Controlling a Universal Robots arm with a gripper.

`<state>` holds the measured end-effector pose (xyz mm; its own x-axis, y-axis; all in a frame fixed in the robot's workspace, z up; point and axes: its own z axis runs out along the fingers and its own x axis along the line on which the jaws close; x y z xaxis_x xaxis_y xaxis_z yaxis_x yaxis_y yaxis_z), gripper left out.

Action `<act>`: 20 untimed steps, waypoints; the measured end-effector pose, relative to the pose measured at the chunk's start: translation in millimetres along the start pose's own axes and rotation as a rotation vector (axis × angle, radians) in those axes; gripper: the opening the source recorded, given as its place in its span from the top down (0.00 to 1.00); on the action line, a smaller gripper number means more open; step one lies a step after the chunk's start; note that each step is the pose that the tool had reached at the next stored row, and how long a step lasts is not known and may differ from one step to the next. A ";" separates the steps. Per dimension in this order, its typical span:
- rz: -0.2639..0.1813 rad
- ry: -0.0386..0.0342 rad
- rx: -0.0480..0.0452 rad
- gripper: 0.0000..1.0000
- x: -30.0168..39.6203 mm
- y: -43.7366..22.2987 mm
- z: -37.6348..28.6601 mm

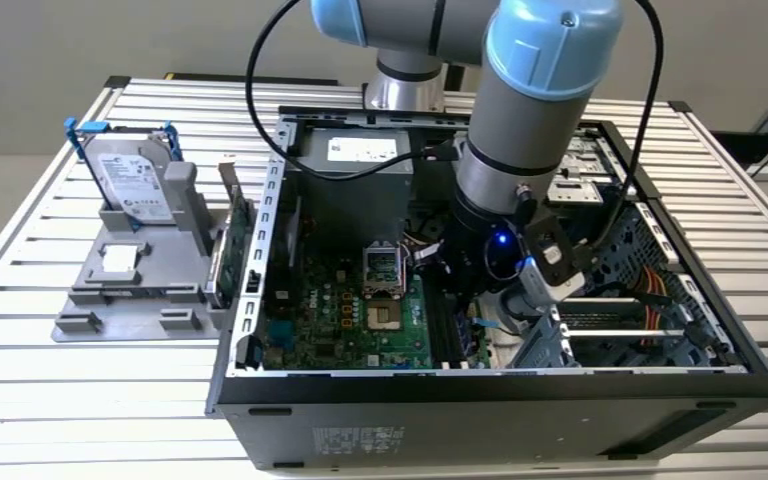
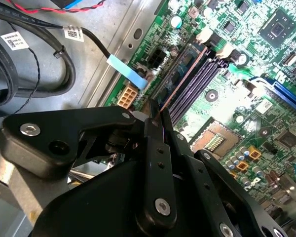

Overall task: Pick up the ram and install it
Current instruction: 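Insert the ram into the slot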

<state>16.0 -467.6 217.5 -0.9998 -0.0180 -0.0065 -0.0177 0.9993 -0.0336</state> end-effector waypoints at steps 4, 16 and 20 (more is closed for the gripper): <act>0.009 -0.0008 -0.0002 1.00 0.6 1.2 0.1; 0.023 -0.0025 -0.0258 1.00 1.4 1.4 1.4; 0.023 -0.0026 -0.0319 1.00 1.4 1.4 1.6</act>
<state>14.6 -466.3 215.9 -0.9999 0.0052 -0.0096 0.0053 1.0000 -0.0016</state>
